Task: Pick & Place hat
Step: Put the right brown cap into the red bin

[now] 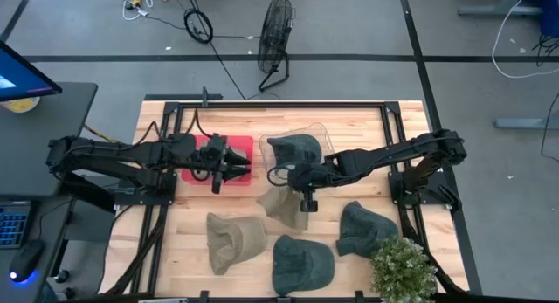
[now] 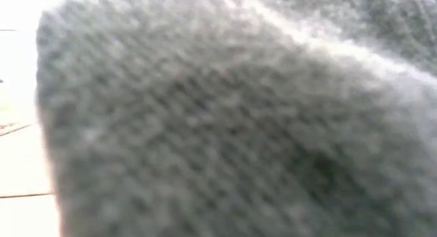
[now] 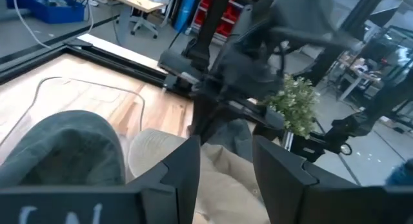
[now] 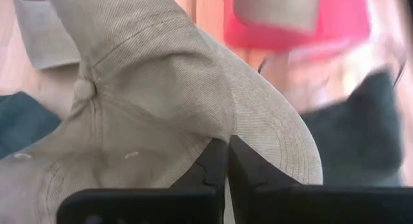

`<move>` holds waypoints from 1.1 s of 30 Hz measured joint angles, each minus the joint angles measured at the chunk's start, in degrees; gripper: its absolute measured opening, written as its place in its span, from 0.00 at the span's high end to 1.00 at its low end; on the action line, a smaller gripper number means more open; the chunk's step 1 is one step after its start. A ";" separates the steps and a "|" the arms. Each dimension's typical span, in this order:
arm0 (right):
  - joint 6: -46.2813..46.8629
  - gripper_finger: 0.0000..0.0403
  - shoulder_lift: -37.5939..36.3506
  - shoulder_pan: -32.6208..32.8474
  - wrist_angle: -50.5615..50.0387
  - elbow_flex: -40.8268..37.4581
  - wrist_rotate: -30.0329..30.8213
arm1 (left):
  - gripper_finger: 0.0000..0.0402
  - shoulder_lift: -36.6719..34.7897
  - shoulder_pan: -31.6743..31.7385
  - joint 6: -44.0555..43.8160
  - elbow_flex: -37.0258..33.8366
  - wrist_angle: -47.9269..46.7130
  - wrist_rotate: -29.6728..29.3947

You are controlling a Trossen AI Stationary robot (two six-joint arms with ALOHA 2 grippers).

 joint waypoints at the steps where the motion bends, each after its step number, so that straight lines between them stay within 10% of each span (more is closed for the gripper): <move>1: -2.77 0.99 0.00 -0.18 1.12 0.02 -0.03 | 0.64 0.27 0.18 0.13 0.00 -0.13 -0.01; 11: -22.81 0.99 0.02 -3.39 15.27 0.07 0.94 | 0.64 5.62 3.49 15.60 -0.04 2.61 -0.08; 25: -26.70 0.99 3.45 -13.88 17.81 0.11 7.94 | 0.46 16.81 10.70 21.42 4.23 2.86 -0.49; 33: -26.49 0.99 3.45 -14.44 18.16 0.11 7.36 | 0.40 21.80 12.56 28.14 4.24 0.94 -17.06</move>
